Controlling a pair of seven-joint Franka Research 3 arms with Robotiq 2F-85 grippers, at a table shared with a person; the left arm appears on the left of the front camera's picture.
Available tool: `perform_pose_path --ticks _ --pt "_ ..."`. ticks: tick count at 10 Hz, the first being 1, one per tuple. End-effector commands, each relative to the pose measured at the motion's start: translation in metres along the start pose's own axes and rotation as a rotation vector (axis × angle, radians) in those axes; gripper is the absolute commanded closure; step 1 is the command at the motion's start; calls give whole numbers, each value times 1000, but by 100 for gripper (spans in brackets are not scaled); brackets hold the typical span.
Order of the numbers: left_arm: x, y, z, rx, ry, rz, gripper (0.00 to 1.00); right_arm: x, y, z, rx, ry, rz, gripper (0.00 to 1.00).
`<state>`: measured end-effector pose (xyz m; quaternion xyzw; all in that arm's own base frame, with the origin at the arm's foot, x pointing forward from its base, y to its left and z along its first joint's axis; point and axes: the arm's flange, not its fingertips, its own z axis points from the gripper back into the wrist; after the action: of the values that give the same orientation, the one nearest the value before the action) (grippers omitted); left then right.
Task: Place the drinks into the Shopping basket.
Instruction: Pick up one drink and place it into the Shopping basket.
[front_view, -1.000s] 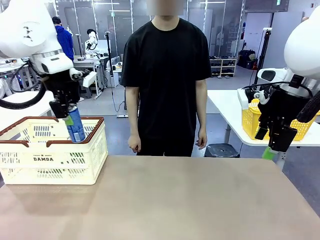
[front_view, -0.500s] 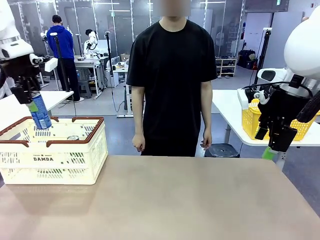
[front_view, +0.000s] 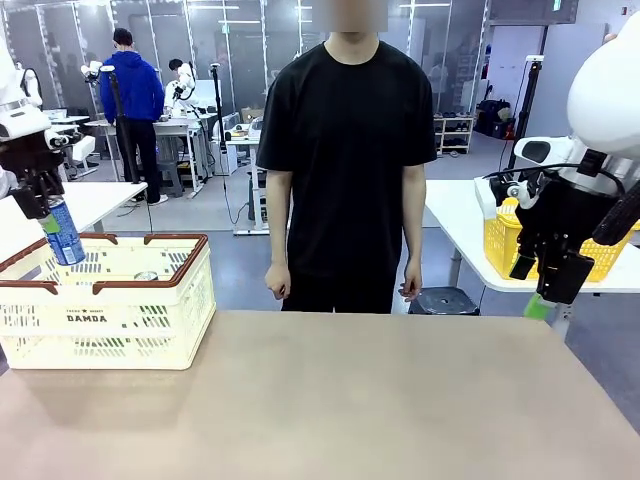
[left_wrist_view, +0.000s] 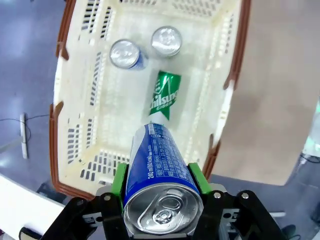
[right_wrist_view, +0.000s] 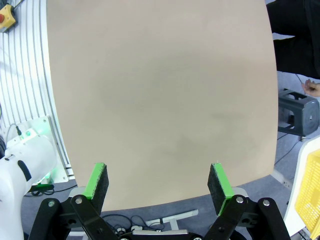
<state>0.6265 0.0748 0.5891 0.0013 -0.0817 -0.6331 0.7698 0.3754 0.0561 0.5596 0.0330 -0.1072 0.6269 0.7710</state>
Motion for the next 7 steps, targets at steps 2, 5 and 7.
perform_pose_path --ticks 2,5,7 --pt "-13 29 -4 13 19 -18 42 0 -1 2 1 12 5 0" --pt "-23 46 -25 5 18 -49 42 0 -1 2 1 12 5 0" --pt "-29 51 -38 6 69 -73 42 0 -1 2 1 12 5 0"
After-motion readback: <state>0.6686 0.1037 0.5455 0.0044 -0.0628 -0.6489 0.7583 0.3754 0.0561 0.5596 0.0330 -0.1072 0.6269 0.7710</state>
